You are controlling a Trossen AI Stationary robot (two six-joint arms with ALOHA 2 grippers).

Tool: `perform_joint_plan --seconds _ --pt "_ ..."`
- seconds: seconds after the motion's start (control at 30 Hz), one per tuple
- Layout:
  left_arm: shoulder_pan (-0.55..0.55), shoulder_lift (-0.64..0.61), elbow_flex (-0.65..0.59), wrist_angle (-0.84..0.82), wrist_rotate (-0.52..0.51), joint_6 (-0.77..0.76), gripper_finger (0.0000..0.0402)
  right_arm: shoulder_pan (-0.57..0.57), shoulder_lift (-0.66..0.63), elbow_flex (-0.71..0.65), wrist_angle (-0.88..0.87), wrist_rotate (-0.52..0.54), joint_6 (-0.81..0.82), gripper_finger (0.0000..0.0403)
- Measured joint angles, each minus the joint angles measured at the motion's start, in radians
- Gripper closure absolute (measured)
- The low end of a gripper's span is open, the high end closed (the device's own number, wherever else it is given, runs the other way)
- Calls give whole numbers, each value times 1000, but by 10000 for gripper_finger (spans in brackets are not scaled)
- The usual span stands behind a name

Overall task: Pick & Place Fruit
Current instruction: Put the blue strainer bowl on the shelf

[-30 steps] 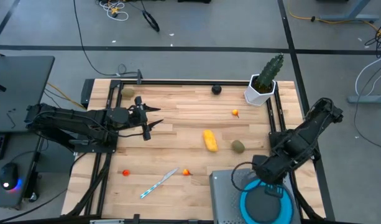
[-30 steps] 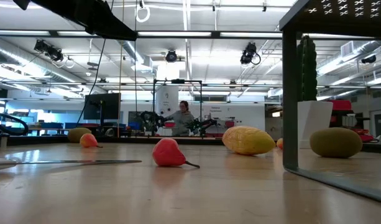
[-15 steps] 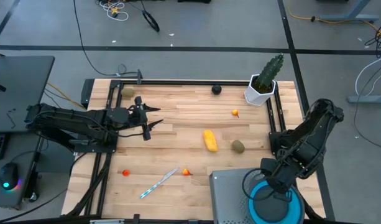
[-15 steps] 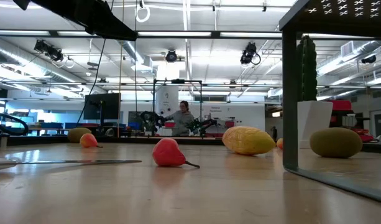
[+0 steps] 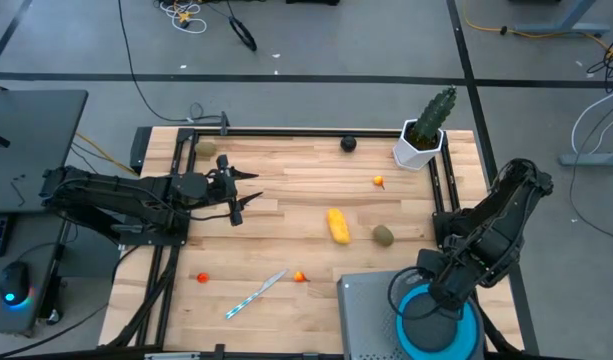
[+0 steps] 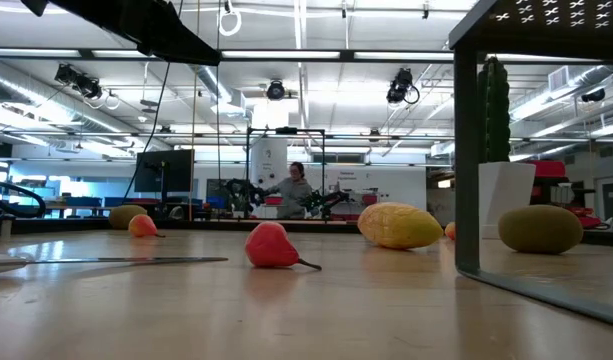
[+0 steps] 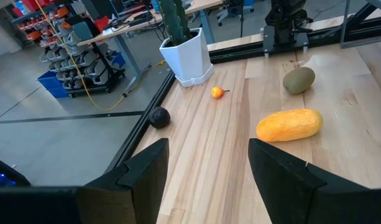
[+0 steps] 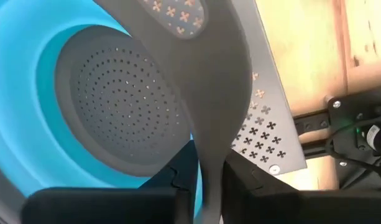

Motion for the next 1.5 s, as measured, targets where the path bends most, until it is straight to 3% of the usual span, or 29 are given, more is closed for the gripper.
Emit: perform_joint_plan --seconds 0.47,0.7,1.5 --pt "0 0 0 0 0 0 171 -21 0 -1 0 7 59 237" --pt "0 0 0 0 0 0 171 -77 0 -1 1 -61 39 184" --pt "0 0 0 0 0 -3 171 -248 0 -2 2 -196 -147 176"
